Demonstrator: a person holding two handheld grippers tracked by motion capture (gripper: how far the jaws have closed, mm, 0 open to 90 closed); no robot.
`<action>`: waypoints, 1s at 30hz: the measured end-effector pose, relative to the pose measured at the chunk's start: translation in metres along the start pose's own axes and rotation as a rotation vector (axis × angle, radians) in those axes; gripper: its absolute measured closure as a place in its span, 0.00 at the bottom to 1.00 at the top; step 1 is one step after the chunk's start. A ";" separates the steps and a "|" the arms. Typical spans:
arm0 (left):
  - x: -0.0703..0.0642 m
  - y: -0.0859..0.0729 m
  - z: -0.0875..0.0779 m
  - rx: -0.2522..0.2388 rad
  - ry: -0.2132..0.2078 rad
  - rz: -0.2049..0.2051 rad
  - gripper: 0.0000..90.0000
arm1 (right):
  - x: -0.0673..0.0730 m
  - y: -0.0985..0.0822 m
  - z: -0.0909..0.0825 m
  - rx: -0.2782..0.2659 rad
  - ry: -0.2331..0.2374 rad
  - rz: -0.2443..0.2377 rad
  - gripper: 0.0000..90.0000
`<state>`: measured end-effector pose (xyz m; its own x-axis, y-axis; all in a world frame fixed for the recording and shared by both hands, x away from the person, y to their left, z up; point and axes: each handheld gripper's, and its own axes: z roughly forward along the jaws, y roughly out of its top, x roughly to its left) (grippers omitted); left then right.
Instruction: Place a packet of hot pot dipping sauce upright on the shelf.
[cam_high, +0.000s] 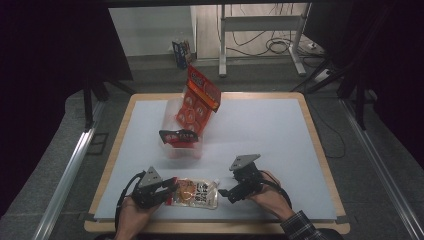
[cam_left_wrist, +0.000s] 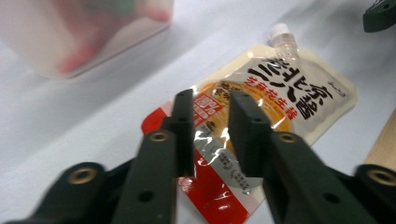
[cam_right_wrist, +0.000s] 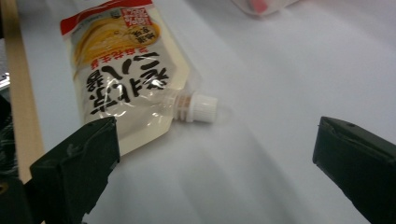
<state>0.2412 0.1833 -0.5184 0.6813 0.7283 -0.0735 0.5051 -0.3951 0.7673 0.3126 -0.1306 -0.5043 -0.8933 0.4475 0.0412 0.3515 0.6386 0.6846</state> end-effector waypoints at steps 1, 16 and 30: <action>-0.001 0.000 0.001 0.006 0.001 0.007 0.88 | 0.001 -0.001 0.000 -0.001 0.008 0.004 0.01; 0.002 -0.001 0.021 0.091 -0.019 0.020 1.00 | 0.002 -0.004 0.003 0.012 0.028 0.059 0.01; 0.010 -0.006 0.020 0.128 0.007 -0.015 1.00 | 0.005 -0.004 0.000 0.068 0.017 0.058 0.09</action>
<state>0.2557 0.1818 -0.5367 0.6696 0.7385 -0.0796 0.5792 -0.4521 0.6783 0.3065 -0.1309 -0.5074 -0.8753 0.4746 0.0927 0.4208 0.6532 0.6295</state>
